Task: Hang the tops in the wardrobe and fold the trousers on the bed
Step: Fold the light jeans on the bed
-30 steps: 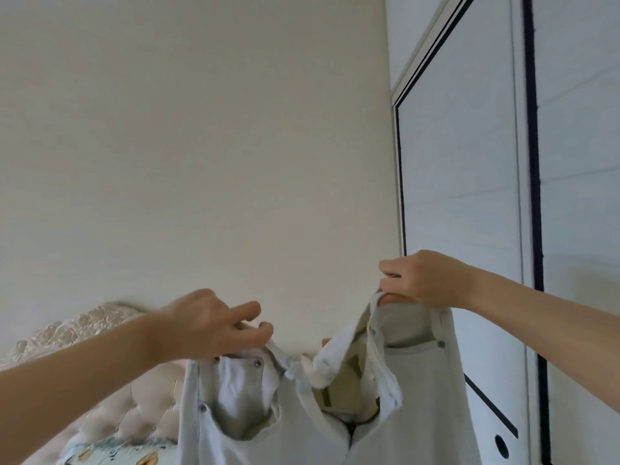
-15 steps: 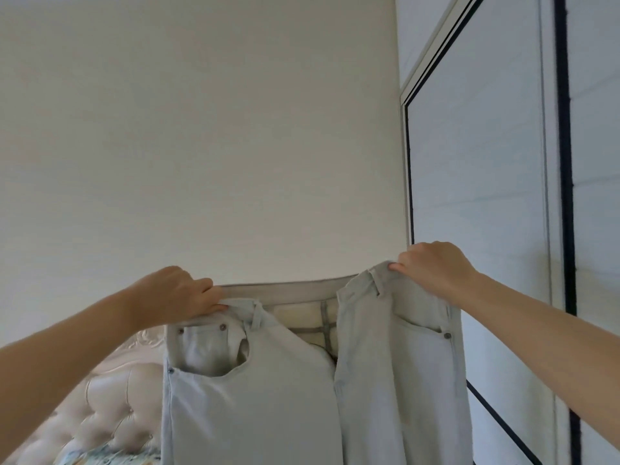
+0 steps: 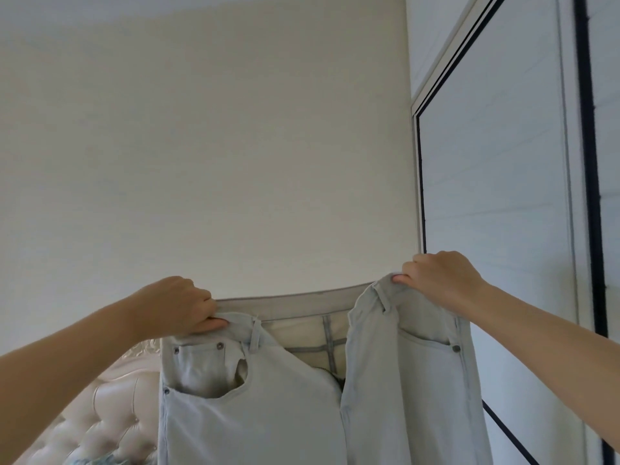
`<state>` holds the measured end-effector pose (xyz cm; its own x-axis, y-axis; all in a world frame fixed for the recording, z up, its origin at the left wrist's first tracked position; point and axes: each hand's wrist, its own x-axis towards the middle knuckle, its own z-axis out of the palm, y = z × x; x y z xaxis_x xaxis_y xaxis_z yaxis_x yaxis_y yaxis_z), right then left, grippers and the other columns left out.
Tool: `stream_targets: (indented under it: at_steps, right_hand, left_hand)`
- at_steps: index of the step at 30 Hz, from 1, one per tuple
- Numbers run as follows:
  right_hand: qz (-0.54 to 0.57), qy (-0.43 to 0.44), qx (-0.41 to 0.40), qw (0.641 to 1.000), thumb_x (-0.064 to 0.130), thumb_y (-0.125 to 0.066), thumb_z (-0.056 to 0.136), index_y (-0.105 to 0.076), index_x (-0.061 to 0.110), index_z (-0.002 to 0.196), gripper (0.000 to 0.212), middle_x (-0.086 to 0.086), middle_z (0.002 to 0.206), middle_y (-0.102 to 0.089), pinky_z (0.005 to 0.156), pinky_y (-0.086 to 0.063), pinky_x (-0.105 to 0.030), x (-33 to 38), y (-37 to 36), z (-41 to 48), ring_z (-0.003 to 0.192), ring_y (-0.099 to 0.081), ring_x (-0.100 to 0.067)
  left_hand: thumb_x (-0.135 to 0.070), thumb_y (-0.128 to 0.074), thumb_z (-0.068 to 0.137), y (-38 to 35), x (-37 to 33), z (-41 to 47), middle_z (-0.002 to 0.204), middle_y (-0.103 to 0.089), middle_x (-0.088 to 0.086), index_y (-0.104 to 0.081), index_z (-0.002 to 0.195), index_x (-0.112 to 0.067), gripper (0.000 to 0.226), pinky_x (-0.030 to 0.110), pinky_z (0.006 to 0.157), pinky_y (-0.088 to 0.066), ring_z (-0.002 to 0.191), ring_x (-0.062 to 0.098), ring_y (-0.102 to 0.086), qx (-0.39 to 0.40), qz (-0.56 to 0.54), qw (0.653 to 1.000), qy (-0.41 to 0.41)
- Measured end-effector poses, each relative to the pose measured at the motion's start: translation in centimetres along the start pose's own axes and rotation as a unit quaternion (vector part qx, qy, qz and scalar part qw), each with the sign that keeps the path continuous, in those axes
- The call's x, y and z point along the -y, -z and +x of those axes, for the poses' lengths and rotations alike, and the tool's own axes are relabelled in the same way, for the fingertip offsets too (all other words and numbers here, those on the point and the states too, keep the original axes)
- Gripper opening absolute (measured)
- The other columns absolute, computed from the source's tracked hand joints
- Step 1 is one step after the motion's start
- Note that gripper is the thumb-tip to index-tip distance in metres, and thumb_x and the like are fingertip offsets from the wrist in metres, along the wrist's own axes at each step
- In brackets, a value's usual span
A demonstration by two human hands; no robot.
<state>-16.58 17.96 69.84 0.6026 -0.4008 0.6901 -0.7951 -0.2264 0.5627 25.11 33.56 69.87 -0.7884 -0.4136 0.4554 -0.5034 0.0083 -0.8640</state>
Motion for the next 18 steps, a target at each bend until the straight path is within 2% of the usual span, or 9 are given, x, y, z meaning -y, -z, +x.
stream_targets:
  at_steps: [4,6,8,9,11,13,15,16,18]
  right_hand:
    - [0.0,-0.01,0.013,1.0,0.057,-0.022,0.1,-0.051,0.023,0.078,0.05,0.007,0.068,-0.04,0.048,-0.024,-0.026,0.0,-0.3,0.1,0.055,-0.04,-0.02]
    - [0.001,-0.02,0.027,0.999,0.058,-0.021,0.099,-0.045,0.026,0.078,0.046,0.007,0.068,-0.036,0.047,-0.021,-0.027,0.2,-0.6,0.3,0.057,-0.04,-0.019]
    - [0.016,-0.023,0.038,0.999,0.059,-0.021,0.099,-0.045,0.025,0.078,0.046,0.007,0.071,-0.041,0.05,-0.026,-0.026,0.7,-0.8,0.6,0.059,-0.044,-0.02]
    - [0.03,-0.026,0.042,0.998,0.059,-0.022,0.099,-0.047,0.024,0.079,0.047,0.006,0.074,-0.045,0.052,-0.029,-0.027,1.0,-1.0,0.7,0.061,-0.047,-0.021]
    - [0.064,-0.04,0.051,0.996,0.058,-0.024,0.099,-0.05,0.022,0.08,0.048,0.004,0.081,-0.053,0.057,-0.034,-0.028,1.7,-1.1,1.0,0.066,-0.051,-0.022]
    - [0.091,-0.059,0.065,0.992,0.055,-0.025,0.1,-0.051,0.021,0.081,0.047,0.003,0.086,-0.056,0.059,-0.036,-0.029,2.0,-1.0,1.0,0.067,-0.049,-0.021]
    - [0.097,-0.063,0.068,0.991,0.052,-0.025,0.102,-0.055,0.019,0.083,0.049,0.002,0.088,-0.057,0.059,-0.038,-0.029,1.9,-0.9,1.1,0.067,-0.05,-0.021]
    - [0.095,-0.059,0.066,0.992,0.05,-0.025,0.102,-0.056,0.018,0.084,0.048,0.001,0.089,-0.057,0.059,-0.039,-0.03,1.9,-0.8,1.2,0.068,-0.052,-0.022]
    - [0.092,-0.047,0.055,0.993,0.046,-0.026,0.104,-0.054,0.016,0.085,0.045,-0.001,0.089,-0.057,0.059,-0.039,-0.03,1.9,-0.4,1.4,0.071,-0.057,-0.025]
  left_hand:
    - [-0.046,-0.016,0.105,-0.9,-0.6,-0.6,0.041,-0.042,-0.005,-0.05,0.047,-0.018,0.073,0.02,0.031,-0.027,0.025,0.018,-0.037,0.023,0.005,0.999,0.039]
    - [-0.044,-0.026,0.102,-1.5,-0.8,-0.7,0.04,-0.039,-0.004,-0.049,0.046,-0.016,0.066,0.02,0.031,-0.024,0.024,0.019,-0.036,0.043,0.01,0.997,0.064]
    - [-0.041,-0.056,0.094,-1.7,-1.3,-0.4,0.038,-0.033,-0.004,-0.048,0.043,-0.014,0.058,0.019,0.033,-0.022,0.022,0.018,-0.034,0.089,0.009,0.991,0.102]
    - [-0.037,-0.074,0.083,-1.8,-1.6,-0.4,0.037,-0.031,-0.003,-0.047,0.042,-0.012,0.055,0.018,0.035,-0.022,0.022,0.018,-0.035,0.116,-0.001,0.985,0.128]
    - [-0.034,-0.088,0.065,-2.2,-2.2,-0.2,0.036,-0.038,-0.001,-0.05,0.042,-0.012,0.05,0.018,0.037,-0.025,0.024,0.02,-0.041,0.147,-0.005,0.974,0.173]
    - [-0.046,-0.073,0.082,-2.6,-2.5,0.1,0.049,-0.055,-0.003,-0.059,0.056,-0.017,0.041,0.022,0.041,-0.034,0.039,0.024,-0.057,0.185,0.024,0.966,0.181]
    - [-0.055,-0.034,0.099,-2.7,-2.6,0.2,0.072,-0.065,-0.009,-0.063,0.078,-0.027,0.046,0.024,0.052,-0.041,0.066,0.016,-0.068,0.204,0.072,0.958,0.188]
    - [-0.054,-0.024,0.102,-2.5,-2.6,0.5,0.078,-0.066,-0.01,-0.063,0.085,-0.029,0.049,0.024,0.055,-0.042,0.073,0.014,-0.069,0.233,0.081,0.949,0.197]
    - [-0.05,-0.022,0.104,-2.1,-2.6,1.4,0.077,-0.062,-0.01,-0.06,0.085,-0.03,0.046,0.025,0.058,-0.044,0.077,0.013,-0.067,0.283,0.074,0.931,0.218]
